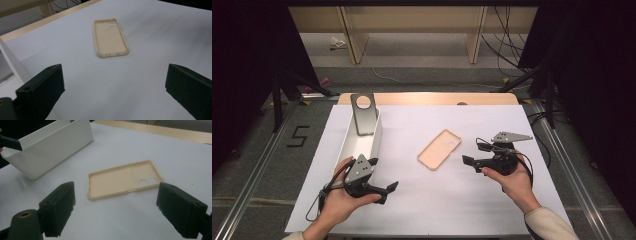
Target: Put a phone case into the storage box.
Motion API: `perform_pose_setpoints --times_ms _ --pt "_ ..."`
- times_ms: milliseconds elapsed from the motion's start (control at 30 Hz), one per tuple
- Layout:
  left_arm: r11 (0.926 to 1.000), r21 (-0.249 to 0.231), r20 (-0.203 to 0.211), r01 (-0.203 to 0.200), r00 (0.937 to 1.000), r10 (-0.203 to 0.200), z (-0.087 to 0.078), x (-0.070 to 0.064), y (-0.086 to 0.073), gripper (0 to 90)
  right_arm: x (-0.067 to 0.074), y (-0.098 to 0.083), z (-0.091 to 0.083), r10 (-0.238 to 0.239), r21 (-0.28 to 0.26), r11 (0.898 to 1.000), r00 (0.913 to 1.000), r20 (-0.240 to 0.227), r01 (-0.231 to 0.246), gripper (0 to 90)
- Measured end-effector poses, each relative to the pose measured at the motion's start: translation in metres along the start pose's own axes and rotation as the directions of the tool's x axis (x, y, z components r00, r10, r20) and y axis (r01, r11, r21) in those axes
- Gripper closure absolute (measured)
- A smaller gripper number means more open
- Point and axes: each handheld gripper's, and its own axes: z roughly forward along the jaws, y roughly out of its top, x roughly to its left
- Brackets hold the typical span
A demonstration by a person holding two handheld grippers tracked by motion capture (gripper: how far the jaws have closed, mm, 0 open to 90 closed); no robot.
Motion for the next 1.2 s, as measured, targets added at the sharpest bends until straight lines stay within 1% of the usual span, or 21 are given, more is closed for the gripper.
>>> perform_pose_setpoints --times_ms 133,233,333,400,567,600,667,700,733,800,833,900,967,1200 --pt "0.9999 -0.006 0.004 -0.014 0.9999 0.014 0.002 -0.002 0.0 1.6 0.0 0.0 0.001 -0.002 0.003 1.0 1.0 0.0 0.002 16.3" --pt "0.9999 -0.007 0.004 -0.008 1.0 0.008 0.002 -0.001 -0.001 1.5 0.0 -0.001 0.001 -0.003 0.006 1.0 1.0 0.001 0.003 16.3" --pt "0.9998 -0.019 0.003 -0.006 1.0 0.006 0.002 -0.001 0.0 1.4 0.0 -0.001 0.002 -0.001 0.004 1.0 1.0 0.002 0.001 16.3" --pt "0.9996 -0.027 0.004 -0.009 0.9999 0.009 0.002 -0.001 0.001 1.4 0.0 -0.001 0.003 -0.003 0.008 1.0 1.0 0.001 0.003 16.3" --pt "0.9993 -0.036 0.002 -0.004 1.0 0.004 0.004 -0.001 -0.001 2.0 0.003 0.0 0.008 -0.01 0.019 1.0 0.9999 -0.004 0.01 16.9" --pt "0.9992 -0.04 0.002 0.0 1.0 0.0 0.004 0.0 -0.001 2.4 0.005 0.001 0.01 -0.019 0.027 0.999 0.9998 -0.006 0.019 21.5" --pt "0.9986 -0.052 0.001 0.006 1.0 -0.006 0.004 0.0 0.0 3.1 0.008 0.001 0.012 -0.04 0.034 0.999 0.9992 -0.01 0.04 35.5" --pt "0.9985 -0.054 -0.004 0.004 1.0 -0.004 0.004 0.0 0.0 3.7 0.011 0.002 0.013 -0.057 0.046 0.997 0.9983 -0.01 0.058 44.3" --pt "0.9985 -0.054 -0.007 0.002 1.0 -0.003 0.004 0.0 0.0 4.0 0.013 0.003 0.014 -0.075 0.051 0.996 0.9971 -0.01 0.076 55.4" --pt "0.9984 -0.056 -0.015 -0.004 0.9999 0.003 0.004 0.0 0.0 4.6 0.018 0.006 0.017 -0.087 0.062 0.994 0.9961 -0.009 0.088 68.6" --pt "0.9983 -0.057 -0.019 -0.01 0.9998 0.009 0.004 0.0 0.0 4.8 0.021 0.008 0.021 -0.094 0.083 0.992 0.9956 -0.009 0.094 76.3" --pt "0.9981 -0.059 -0.021 -0.016 0.9997 0.015 0.004 0.0 -0.001 5.6 0.025 0.011 0.029 -0.105 0.117 0.988 0.9944 -0.002 0.105 85.4" --pt "0.9981 -0.059 -0.026 -0.017 0.9995 0.016 0.003 0.001 -0.001 6.1 0.028 0.014 0.037 -0.104 0.142 0.984 0.9945 -0.007 0.104 89.8" --pt "0.9981 -0.057 -0.034 -0.022 0.9992 0.02 0.001 0.004 -0.003 7.5 0.036 0.02 0.068 -0.115 0.219 0.969 0.993 -0.028 0.118 90.0"
